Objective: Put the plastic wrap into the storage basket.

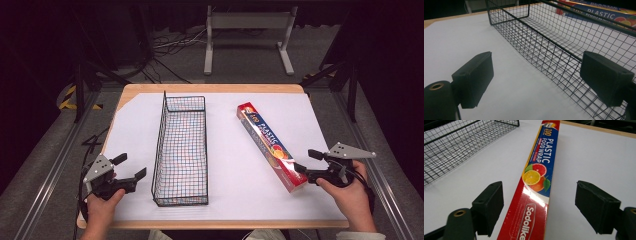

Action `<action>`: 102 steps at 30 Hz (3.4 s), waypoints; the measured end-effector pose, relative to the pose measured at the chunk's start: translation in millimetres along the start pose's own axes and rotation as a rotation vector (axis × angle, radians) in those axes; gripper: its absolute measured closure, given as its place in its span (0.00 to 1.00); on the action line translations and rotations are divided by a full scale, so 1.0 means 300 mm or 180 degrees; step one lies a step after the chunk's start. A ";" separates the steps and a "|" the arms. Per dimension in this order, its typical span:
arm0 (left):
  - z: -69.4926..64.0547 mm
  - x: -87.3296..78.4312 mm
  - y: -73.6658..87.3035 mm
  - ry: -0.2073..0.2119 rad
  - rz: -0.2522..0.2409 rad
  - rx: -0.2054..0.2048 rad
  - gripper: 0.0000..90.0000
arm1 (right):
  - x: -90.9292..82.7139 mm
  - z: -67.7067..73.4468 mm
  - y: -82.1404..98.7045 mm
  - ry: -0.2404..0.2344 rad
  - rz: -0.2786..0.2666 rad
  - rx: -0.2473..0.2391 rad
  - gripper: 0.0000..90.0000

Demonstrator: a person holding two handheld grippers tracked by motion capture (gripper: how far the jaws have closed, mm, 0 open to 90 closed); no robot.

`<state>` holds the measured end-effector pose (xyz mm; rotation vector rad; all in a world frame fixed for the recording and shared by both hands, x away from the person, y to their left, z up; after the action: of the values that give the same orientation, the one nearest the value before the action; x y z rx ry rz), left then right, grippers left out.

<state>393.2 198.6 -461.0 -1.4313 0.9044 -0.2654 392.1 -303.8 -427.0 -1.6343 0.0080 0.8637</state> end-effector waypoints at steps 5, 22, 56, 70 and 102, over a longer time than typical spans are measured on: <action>0.001 0.004 0.000 -0.0023 0.0009 0.0008 0.14 | 0.024 0.005 -0.017 -0.0007 0.0029 0.0156 0.21; 0.025 0.000 0.013 -0.0076 0.0033 -0.0049 0.15 | 0.126 0.005 -0.169 0.0152 0.0238 0.0039 0.08; 0.044 -0.021 0.029 -0.0173 0.0045 -0.0082 0.17 | 0.434 -0.010 -0.211 0.0399 0.0905 -0.0002 0.21; 0.042 -0.012 0.030 -0.0150 0.0052 -0.0082 0.17 | 0.497 -0.004 -0.139 0.0423 0.1352 0.0014 0.24; 0.046 -0.001 0.039 -0.0158 0.0112 -0.0081 0.17 | 0.547 -0.004 -0.064 0.0670 0.2039 0.0123 0.43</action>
<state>398.3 210.9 -473.2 -1.4380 0.8945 -0.1920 519.9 -226.5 -497.9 -1.6996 0.7231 1.1503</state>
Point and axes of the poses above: each handheld gripper's, and its own axes: x roughly forward along the jaws, y roughly out of its underside, z roughly to its left, the point moved 10 cm from there along x, roughly forward along the jaws, and after that the axes turned 5 degrees about y, right-handed, at the moved point
